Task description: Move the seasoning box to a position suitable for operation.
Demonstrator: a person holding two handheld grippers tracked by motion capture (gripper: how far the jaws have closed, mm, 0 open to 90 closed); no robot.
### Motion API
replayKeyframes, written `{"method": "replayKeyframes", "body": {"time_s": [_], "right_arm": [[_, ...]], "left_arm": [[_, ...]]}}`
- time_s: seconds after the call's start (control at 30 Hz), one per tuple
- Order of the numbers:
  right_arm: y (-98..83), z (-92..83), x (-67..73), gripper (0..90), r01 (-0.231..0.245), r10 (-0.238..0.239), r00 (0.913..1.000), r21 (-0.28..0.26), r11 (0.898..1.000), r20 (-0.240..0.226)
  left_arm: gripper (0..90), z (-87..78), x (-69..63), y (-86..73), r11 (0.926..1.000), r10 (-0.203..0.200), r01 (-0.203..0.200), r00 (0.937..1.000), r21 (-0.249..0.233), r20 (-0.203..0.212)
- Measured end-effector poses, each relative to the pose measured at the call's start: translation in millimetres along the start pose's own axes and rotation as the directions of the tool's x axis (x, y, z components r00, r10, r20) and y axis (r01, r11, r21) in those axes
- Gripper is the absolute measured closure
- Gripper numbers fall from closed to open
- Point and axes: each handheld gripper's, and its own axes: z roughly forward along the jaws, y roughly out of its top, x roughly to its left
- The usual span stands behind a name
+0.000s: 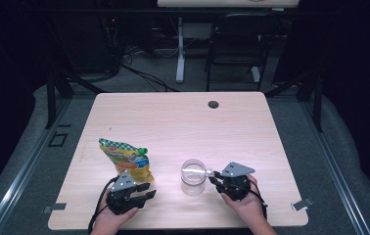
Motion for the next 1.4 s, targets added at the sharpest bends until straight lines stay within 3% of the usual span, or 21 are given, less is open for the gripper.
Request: {"method": "replayKeyframes", "body": {"time_s": [0.07, 0.17, 0.37, 0.5, 0.7, 0.8, 0.87, 0.93, 1.0, 1.07, 1.27, 1.4], "right_arm": [[1.4, -3.3, -0.2, 67.3, -0.025, 0.024, 0.9997, -0.015, 1.0, -0.008], [3.8, -13.6, 1.3, 56.2, -0.034, 0.035, 0.9993, -0.024, 0.999, 0.017], [4.3, -28.1, 2.9, 49.4, -0.073, 0.074, 0.997, -0.051, 0.996, 0.022], [9.0, -33.8, 0.2, 52.7, -0.13, 0.13, 0.9915, -0.061, 0.99, -0.009], [11.9, -33.9, 0.3, 55.4, -0.163, 0.163, 0.9866, -0.055, 0.985, -0.001], [16.2, -36.4, 1.5, 65.3, -0.173, 0.175, 0.9841, -0.056, 0.983, 0.03], [17.5, -36.9, 1.9, 65.8, -0.178, 0.18, 0.9829, -0.061, 0.982, 0.038], [21.4, -38.4, 3.0, 67.7, -0.203, 0.206, 0.9774, -0.07, 0.977, 0.046], [25.9, -39.9, 4.2, 69.7, -0.26, 0.264, 0.9634, -0.085, 0.962, 0.044], [29.3, -40.5, 5.3, 71.9, -0.276, 0.28, 0.9588, -0.091, 0.957, 0.045], [35.6, -36.4, 10.3, 83.0, -0.266, 0.272, 0.9612, -0.115, 0.957, 0.042], [33.5, -33.2, 13.6, 84.6, -0.253, 0.26, 0.9643, -0.124, 0.96, 0.048]], "left_arm": [[61.2, 1.9, -2.4, 2.1, 1.0, 0.002, -0.002, 1.0, -0.002, 0.005], [60.5, 4.1, -6.3, 7.4, 0.9999, 0.008, -0.008, 0.9999, -0.014, 0.011], [58.8, 8.1, -9.2, 17.8, 0.9993, -0.007, 0.008, 0.9996, -0.037, 0.026], [59.2, 13.4, -10.2, 26.0, 0.9993, -0.005, 0.006, 0.9998, -0.038, 0.022], [60.1, 20.4, -8.2, 38.1, 0.9993, -0.012, 0.012, 0.9998, -0.036, 0.016], [61.7, 23.0, -8.3, 42.0, 0.9994, -0.005, 0.005, 0.9998, -0.036, 0.017], [62.4, 24.3, -8.3, 44.2, 0.9993, -0.004, 0.005, 0.9998, -0.038, 0.022], [63.7, 25.2, -7.8, 47.3, 0.9993, -0.003, 0.003, 0.9997, -0.036, 0.024], [65.3, 25.9, -8.0, 50.6, 0.9992, 0.0, 0.001, 0.9997, -0.039, 0.024], [67.0, 26.4, -7.8, 53.2, 0.9991, 0.002, -0.001, 0.9997, -0.041, 0.024], [73.6, 28.6, -8.3, 52.7, 0.9997, 0.012, -0.011, 0.9997, -0.021, 0.02], [76.4, 29.9, -10.0, 51.7, 0.9998, 0.02, -0.02, 0.9997, -0.007, 0.014]]}}
